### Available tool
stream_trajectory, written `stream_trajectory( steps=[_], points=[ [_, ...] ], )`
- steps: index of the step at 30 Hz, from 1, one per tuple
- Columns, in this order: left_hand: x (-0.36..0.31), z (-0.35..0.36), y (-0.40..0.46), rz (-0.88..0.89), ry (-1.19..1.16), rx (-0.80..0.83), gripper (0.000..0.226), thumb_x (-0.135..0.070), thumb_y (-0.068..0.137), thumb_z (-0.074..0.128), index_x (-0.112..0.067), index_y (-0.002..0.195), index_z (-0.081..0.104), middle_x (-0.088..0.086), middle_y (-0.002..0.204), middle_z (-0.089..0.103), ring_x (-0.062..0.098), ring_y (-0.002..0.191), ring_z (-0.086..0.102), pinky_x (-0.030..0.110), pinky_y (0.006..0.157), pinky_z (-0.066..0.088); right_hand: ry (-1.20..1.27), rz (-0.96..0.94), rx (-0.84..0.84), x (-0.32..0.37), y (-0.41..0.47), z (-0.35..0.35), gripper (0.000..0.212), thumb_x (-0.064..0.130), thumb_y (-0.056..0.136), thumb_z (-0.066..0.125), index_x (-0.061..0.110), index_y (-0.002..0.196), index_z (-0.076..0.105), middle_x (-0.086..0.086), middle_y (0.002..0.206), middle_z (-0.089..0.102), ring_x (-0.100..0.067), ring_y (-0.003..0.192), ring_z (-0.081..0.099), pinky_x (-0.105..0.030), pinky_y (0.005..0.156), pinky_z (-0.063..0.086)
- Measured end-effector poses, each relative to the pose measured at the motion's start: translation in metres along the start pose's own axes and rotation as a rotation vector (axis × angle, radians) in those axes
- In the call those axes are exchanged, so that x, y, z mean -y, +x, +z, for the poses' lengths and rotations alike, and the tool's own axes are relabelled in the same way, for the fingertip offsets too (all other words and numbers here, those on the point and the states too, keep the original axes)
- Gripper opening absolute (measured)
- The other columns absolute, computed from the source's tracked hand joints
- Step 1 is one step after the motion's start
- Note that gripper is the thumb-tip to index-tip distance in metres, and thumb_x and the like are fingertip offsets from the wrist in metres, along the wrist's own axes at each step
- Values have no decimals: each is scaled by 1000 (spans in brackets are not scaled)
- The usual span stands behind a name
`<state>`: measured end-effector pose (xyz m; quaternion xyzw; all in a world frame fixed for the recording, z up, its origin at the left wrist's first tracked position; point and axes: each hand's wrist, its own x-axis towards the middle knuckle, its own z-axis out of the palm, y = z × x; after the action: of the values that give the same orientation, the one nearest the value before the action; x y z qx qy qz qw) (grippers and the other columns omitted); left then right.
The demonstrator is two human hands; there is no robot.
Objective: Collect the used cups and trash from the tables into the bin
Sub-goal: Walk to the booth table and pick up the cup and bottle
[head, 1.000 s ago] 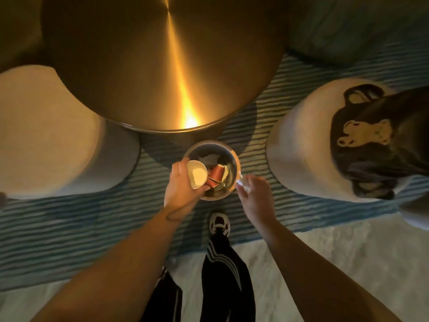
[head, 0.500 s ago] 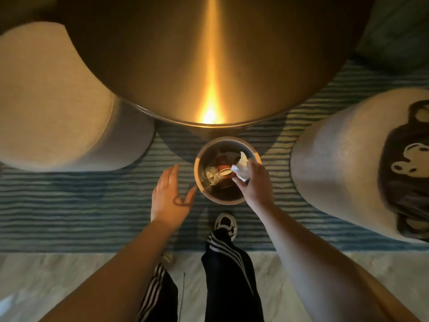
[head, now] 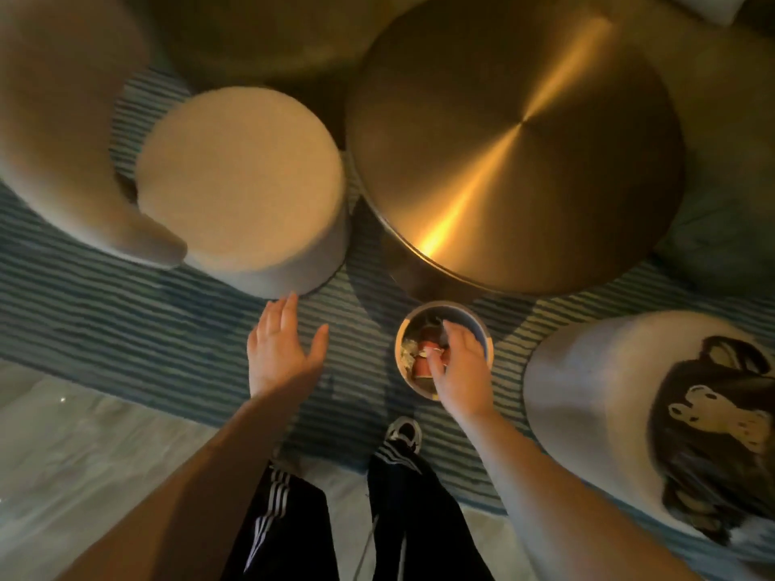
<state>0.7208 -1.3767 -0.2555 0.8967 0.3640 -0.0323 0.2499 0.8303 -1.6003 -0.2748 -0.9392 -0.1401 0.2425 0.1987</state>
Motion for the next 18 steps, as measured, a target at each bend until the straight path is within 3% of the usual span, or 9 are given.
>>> stream_trajectory(
  steps=[8,18],
  points=[
    [131,-135,-32,-206,-41,-218,75,-59,90,38,-14,148,23,9,154,27,22,144,15,47,115,15,29,-379,59,211,-21,23,53,37,96,49,13,141,38,-9,147,39,-24,136,33,-43,109,33],
    [334,-286,-33,-379,-56,-417,76,-63,87,39,-16,147,27,6,152,31,22,143,15,47,115,17,-49,-648,86,478,-44,126,50,36,96,47,7,137,41,-13,140,44,-30,129,39,-42,103,38]
  ],
)
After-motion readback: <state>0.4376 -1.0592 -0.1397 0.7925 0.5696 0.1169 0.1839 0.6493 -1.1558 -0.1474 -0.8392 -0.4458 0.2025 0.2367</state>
